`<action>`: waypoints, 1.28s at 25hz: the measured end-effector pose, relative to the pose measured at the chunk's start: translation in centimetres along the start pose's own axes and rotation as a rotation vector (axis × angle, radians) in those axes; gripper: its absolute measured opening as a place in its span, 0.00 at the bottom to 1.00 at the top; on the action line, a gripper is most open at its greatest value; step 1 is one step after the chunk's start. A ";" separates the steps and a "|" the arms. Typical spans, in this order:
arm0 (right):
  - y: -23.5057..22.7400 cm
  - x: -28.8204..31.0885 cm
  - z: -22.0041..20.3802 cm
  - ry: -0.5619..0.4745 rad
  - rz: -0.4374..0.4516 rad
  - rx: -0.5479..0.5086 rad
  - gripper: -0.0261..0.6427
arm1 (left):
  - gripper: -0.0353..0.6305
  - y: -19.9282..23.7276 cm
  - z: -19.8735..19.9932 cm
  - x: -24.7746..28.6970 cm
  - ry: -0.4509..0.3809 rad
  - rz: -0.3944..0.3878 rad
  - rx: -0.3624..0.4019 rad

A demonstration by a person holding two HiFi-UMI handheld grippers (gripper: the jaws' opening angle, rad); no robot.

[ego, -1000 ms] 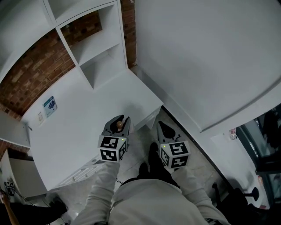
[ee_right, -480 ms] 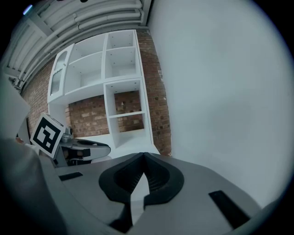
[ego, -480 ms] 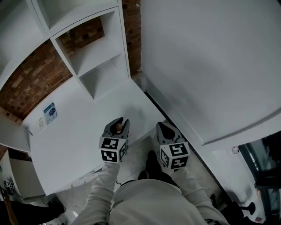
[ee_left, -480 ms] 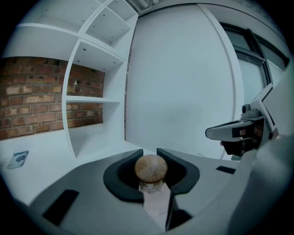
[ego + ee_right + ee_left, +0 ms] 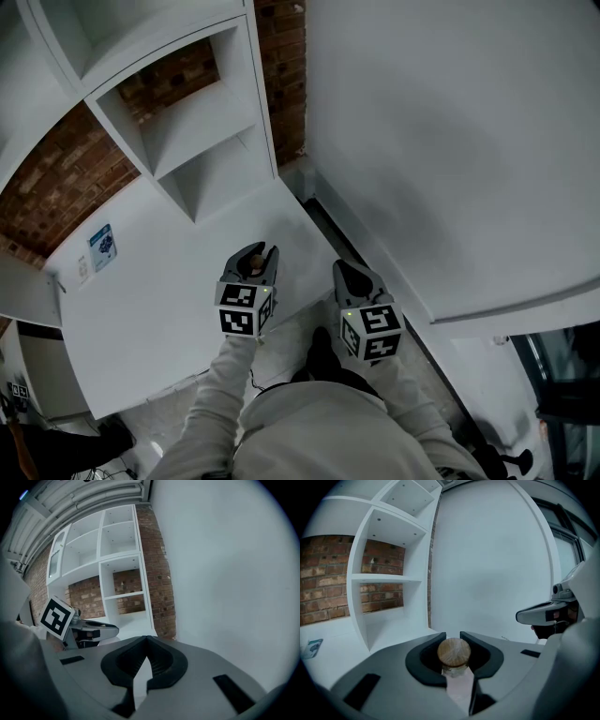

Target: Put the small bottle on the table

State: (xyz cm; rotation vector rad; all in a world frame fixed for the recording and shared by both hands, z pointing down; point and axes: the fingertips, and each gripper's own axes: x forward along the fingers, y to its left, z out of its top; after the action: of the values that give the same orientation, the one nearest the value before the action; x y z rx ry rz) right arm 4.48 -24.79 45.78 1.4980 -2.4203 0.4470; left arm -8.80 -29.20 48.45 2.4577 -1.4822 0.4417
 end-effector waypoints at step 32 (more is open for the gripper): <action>-4.8 4.7 1.0 0.041 0.004 0.018 0.08 | 0.21 5.9 0.3 13.7 0.082 0.069 0.035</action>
State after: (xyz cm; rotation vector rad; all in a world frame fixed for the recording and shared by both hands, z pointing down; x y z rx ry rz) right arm 6.72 -31.03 47.18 1.4765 -2.3946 0.4970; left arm -7.98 -43.15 53.57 2.3898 -1.5423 0.5791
